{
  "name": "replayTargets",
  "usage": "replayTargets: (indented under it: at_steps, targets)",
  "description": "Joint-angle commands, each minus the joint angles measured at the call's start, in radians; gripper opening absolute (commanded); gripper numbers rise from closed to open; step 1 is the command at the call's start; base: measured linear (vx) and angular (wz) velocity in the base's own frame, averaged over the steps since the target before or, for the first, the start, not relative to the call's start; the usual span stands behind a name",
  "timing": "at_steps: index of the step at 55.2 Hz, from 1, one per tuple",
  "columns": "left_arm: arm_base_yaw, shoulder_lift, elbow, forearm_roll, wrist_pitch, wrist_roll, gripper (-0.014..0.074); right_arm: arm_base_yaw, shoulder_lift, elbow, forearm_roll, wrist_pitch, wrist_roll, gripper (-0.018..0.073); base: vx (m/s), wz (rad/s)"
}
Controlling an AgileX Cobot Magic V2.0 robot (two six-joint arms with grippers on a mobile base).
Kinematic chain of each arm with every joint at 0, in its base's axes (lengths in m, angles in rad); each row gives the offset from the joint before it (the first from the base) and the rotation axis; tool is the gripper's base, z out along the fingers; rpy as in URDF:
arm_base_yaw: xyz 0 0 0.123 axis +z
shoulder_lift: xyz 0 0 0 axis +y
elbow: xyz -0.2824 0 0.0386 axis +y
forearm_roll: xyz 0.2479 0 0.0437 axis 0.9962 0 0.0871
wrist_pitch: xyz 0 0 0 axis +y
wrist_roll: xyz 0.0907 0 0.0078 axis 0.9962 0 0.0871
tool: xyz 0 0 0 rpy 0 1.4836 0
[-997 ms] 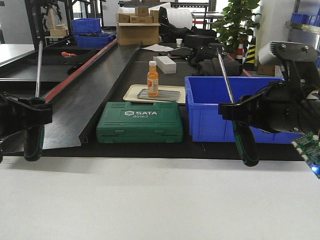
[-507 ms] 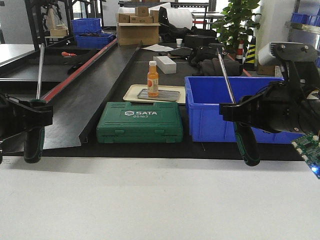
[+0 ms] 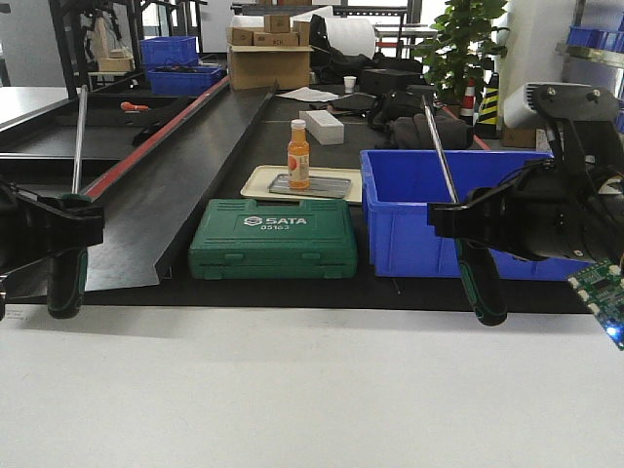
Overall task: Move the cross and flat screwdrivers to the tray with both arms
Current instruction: 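Hold both screwdrivers raised while the base starts moving, then drive the base to the roller shelf holding both screwdrivers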
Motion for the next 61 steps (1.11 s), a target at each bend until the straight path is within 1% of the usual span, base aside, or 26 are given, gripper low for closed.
replayTargets:
  at_steps: [1, 23, 43, 61]
  targets:
    - [-0.005, -0.034, -0.034, -0.019, -0.081, -0.001, 0.0003, 0.000, -0.032, -0.038, 0.017, -0.076, -0.008, -0.0008, -0.02, 0.01]
    - [-0.005, -0.034, -0.034, -0.019, -0.081, -0.001, 0.0003, 0.000, -0.030, -0.038, 0.017, -0.076, -0.008, -0.0008, -0.11, 0.02]
    - [-0.004, -0.034, -0.034, -0.019, -0.080, -0.001, 0.0003, 0.000, -0.030, -0.038, 0.017, -0.076, -0.008, -0.0008, -0.28, 0.02]
    - [-0.003, -0.034, -0.034, -0.019, -0.080, -0.001, 0.0003, 0.000, -0.030, -0.038, 0.018, -0.076, -0.008, -0.0008, -0.33, -0.16]
